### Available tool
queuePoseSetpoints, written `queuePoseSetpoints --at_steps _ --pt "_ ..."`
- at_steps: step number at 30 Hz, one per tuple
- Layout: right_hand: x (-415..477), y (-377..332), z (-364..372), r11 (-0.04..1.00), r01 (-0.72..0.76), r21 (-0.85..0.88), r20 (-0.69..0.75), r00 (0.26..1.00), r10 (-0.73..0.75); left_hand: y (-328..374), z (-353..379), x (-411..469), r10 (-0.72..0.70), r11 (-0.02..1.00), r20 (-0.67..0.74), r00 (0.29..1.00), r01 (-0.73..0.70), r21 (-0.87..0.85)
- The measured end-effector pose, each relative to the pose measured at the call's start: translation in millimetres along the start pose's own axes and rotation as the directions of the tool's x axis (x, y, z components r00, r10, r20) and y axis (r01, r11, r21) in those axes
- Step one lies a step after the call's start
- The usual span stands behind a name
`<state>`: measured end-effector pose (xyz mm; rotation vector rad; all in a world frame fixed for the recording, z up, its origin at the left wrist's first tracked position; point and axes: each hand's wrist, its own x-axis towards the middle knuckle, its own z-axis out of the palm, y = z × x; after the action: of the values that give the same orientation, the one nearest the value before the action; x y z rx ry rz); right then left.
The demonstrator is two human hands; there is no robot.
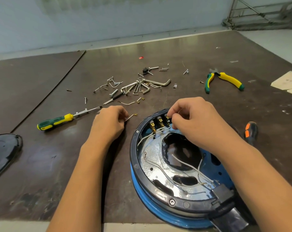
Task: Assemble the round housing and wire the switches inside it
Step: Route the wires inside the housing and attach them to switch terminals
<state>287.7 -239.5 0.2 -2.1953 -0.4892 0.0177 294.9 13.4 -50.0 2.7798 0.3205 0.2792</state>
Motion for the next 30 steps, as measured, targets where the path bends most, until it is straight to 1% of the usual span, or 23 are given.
queuePoseSetpoints --at_steps 8,16,18,20,22,23,25,27,30 --pt "0 1 0 1.000 -0.008 -0.003 0.026 1.000 0.008 3 7 -1 0.037 0.999 0.056 0.998 -0.036 -0.032" --pt "1 1 -1 1.000 -0.007 -0.002 0.027 1.000 0.007 9 9 -3 0.019 1.000 0.124 0.992 -0.017 -0.017" --pt "1 1 -1 1.000 -0.006 -0.009 0.026 1.000 0.007 16 8 -6 0.040 0.993 0.106 0.994 -0.028 -0.115" --pt "1 2 -1 1.000 -0.008 0.009 0.013 1.000 0.008 25 1 -8 0.069 0.969 0.026 0.997 -0.061 -0.240" --pt "1 2 -1 0.999 -0.005 0.036 -0.014 1.000 0.005 39 -12 -12 0.105 0.926 -0.067 0.992 -0.122 -0.357" --pt "1 3 0 0.999 0.002 0.041 -0.036 0.999 -0.001 46 -20 -16 0.127 0.898 -0.082 0.988 -0.150 -0.413" --pt "2 3 1 0.997 0.030 0.064 -0.089 0.996 -0.024 62 -34 -23 0.192 0.834 -0.039 0.981 -0.184 -0.520" --pt "2 2 3 0.988 0.069 0.139 -0.134 0.990 -0.051 76 -45 -31 0.271 0.762 0.021 0.962 -0.202 -0.615" --pt "2 -2 1 0.968 0.115 0.223 -0.183 0.980 -0.074 92 -55 -41 0.344 0.699 0.063 0.937 -0.210 -0.684"
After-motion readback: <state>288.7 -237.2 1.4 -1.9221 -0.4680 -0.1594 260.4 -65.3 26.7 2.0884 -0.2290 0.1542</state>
